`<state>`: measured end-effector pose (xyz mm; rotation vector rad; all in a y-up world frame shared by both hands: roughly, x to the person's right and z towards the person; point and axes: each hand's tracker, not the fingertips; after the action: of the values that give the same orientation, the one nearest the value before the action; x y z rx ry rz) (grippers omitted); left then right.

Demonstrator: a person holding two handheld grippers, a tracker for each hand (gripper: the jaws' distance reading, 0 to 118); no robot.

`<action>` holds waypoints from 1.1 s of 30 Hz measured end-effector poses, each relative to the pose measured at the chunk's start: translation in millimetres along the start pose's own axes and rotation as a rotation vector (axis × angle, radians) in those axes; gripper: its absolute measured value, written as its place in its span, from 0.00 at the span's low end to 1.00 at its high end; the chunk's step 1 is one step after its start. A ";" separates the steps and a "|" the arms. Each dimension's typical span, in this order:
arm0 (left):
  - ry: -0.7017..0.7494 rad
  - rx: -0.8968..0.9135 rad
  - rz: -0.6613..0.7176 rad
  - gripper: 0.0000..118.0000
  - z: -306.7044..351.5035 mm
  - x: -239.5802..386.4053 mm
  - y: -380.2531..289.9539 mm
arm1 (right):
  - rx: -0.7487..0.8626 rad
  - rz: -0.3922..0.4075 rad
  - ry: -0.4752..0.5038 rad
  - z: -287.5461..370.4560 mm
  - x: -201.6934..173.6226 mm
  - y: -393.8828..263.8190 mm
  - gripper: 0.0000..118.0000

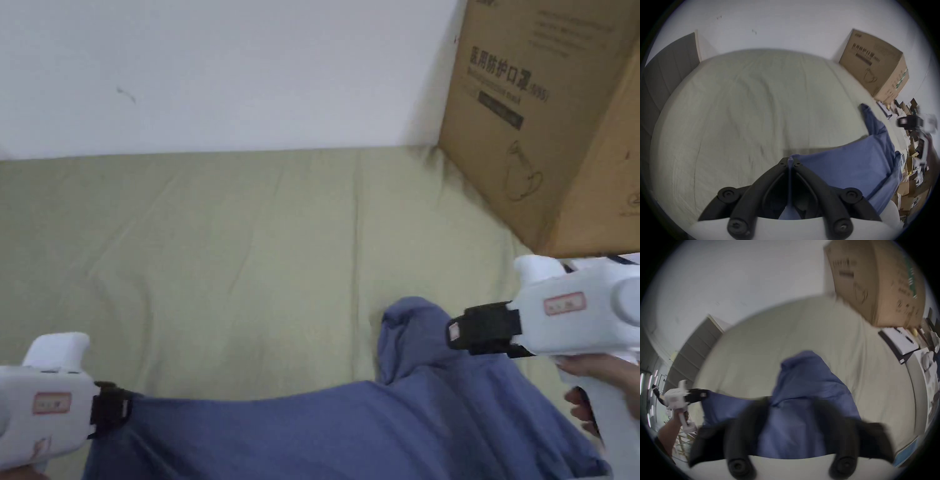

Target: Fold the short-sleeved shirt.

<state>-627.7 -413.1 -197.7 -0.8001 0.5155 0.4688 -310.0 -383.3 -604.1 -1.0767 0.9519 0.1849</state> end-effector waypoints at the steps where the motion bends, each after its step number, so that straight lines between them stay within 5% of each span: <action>1: -0.008 0.034 -0.012 0.00 6.6 3.1 -3.6 | -0.052 -0.007 -0.041 -17.4 5.2 11.3 0.66; 2: -0.009 0.058 -0.026 0.00 12.3 7.4 -8.2 | -0.081 -0.020 -0.078 -38.5 17.0 21.8 0.95; 3: -0.008 0.066 -0.037 0.00 16.4 7.3 -11.2 | -0.069 -0.030 -0.110 -48.3 21.6 26.3 1.00; 9: -0.023 0.065 -0.049 0.00 30.3 8.1 -25.4 | -0.156 -0.086 -0.294 -109.4 42.8 39.3 0.92; 10: -0.020 0.074 -0.045 0.00 32.4 8.1 -27.1 | -0.179 -0.088 -0.299 -115.0 49.2 38.1 0.84; 12: -0.031 0.093 -0.016 0.00 35.2 -0.4 -25.6 | -0.174 -0.058 -0.309 -112.1 45.1 33.0 0.47; 14: -0.038 0.079 0.017 0.00 35.2 -2.1 -22.5 | -0.168 0.042 -0.352 -101.4 39.6 28.8 0.00; 22: -0.007 0.074 0.108 0.00 19.4 -20.6 -5.2 | 0.134 -0.141 -0.184 -27.6 38.7 31.6 0.00; 27: -0.018 0.228 0.133 0.00 19.4 -31.1 13.5 | 0.306 -0.191 -0.226 1.2 41.3 38.2 0.00; 33: -0.034 0.190 0.121 0.00 28.2 -29.2 8.0 | 0.317 -0.192 -0.207 27.5 50.9 -3.8 0.00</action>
<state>-647.9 -392.4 -168.1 -0.5800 0.5696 0.5361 -261.4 -378.3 -635.3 -0.8310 0.6612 -0.0137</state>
